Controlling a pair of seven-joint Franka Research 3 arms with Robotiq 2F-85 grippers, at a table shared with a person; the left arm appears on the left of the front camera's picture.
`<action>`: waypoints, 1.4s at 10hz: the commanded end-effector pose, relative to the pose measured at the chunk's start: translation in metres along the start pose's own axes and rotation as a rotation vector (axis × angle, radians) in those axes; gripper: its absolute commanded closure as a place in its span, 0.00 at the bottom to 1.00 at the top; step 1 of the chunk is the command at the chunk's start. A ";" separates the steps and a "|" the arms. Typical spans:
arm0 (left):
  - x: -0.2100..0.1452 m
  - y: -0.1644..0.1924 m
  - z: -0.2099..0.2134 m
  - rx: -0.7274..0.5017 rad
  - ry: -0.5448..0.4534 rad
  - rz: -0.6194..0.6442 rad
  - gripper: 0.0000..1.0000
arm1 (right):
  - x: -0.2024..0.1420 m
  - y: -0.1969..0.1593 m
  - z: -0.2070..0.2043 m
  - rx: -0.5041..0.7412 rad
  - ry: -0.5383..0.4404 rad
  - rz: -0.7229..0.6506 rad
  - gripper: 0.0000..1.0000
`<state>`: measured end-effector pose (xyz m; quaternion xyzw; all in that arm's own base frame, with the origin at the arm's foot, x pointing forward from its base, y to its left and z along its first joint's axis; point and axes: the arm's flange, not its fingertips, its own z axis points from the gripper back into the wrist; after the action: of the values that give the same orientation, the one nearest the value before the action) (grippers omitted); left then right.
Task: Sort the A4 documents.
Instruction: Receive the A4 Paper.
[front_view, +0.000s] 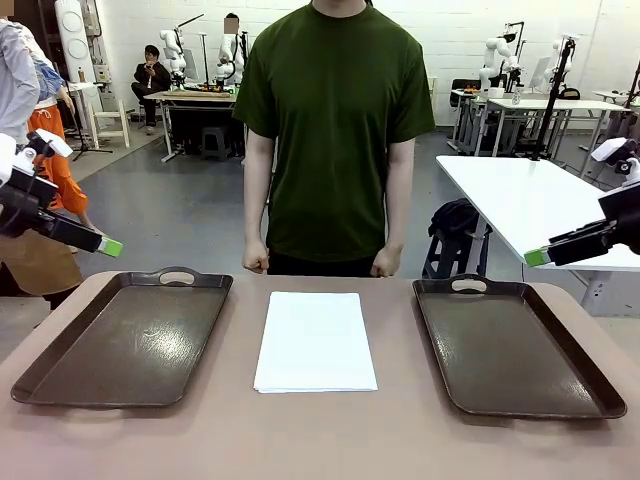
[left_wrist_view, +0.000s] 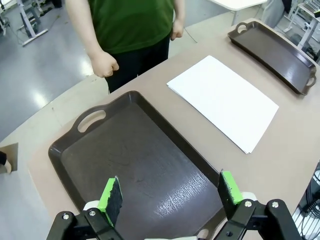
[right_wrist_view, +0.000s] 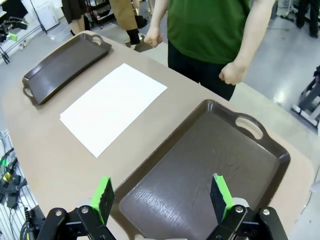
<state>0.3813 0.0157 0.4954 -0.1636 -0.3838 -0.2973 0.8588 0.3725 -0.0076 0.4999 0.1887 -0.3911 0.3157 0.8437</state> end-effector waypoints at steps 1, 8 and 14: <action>-0.075 -0.056 0.004 -0.039 -0.035 -0.033 0.00 | -0.034 0.019 -0.011 0.046 -0.016 0.017 0.00; 0.001 -0.004 0.005 -0.030 -0.016 -0.001 0.00 | -0.006 0.000 -0.010 0.034 0.019 -0.003 0.00; 0.001 -0.004 0.005 -0.030 -0.016 -0.001 0.00 | -0.006 0.000 -0.010 0.034 0.019 -0.003 0.00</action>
<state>0.3765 0.0119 0.5007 -0.1764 -0.3839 -0.2969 0.8564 0.3739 -0.0045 0.4906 0.1924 -0.3758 0.3163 0.8495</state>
